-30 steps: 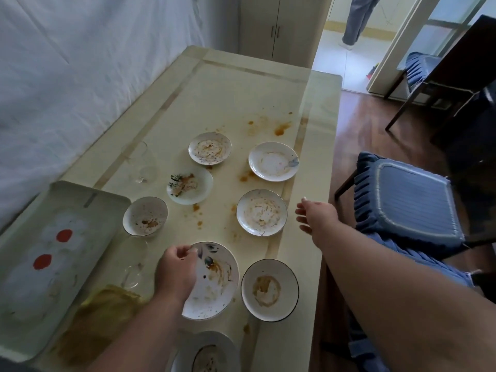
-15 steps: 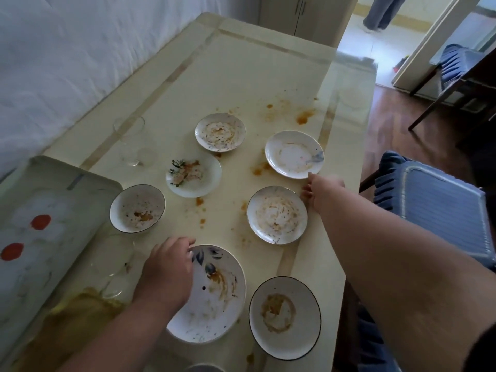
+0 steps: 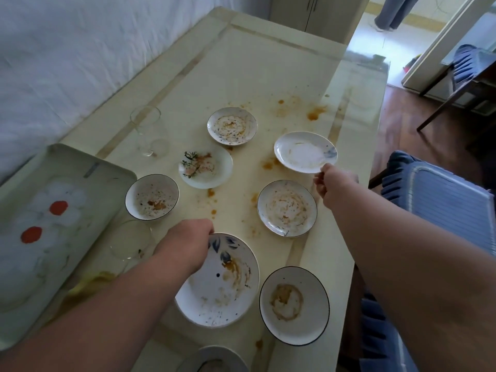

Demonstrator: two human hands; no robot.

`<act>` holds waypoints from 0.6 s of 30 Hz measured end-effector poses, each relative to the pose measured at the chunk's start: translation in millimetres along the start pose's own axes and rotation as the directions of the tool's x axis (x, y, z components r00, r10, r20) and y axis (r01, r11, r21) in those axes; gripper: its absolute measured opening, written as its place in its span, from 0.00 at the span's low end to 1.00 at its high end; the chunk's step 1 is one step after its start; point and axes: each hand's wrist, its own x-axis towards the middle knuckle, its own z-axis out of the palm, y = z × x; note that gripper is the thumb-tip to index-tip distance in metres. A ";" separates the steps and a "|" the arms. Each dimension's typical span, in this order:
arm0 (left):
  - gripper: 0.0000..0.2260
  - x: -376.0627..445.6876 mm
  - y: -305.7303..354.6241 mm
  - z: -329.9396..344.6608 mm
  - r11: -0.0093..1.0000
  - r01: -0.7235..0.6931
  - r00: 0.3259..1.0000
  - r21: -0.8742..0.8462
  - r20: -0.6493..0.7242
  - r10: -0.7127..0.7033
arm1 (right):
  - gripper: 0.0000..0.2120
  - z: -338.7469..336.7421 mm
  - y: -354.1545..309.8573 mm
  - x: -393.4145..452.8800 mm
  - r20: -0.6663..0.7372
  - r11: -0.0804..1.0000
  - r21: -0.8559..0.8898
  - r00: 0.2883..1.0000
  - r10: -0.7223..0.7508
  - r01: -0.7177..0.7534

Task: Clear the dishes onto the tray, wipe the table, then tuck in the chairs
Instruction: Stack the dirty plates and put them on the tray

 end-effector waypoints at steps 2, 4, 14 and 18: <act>0.09 0.1 3.4 -6.9 0.999 0.012 1.000 -0.052 -0.027 -0.014 | 0.08 -8.7 -0.1 -10.8 0.034 0.998 -0.038 0.998 -0.046 0.048; 0.08 -2.3 5.8 -13.4 0.993 0.029 0.997 -0.118 -0.065 -0.037 | 0.08 -19.3 2.7 -26.7 0.070 0.994 -0.042 0.993 -0.095 0.098; 0.05 -25.4 -0.3 1.5 0.726 0.250 0.927 -0.641 -0.057 -0.370 | 0.04 -62.6 62.6 -140.2 0.329 0.988 -0.074 0.938 -0.106 0.138; 0.12 -39.2 0.3 9.6 0.468 0.267 0.888 -0.842 0.026 -0.459 | 0.06 -69.8 83.8 -177.1 0.394 0.977 -0.129 0.913 -0.108 0.171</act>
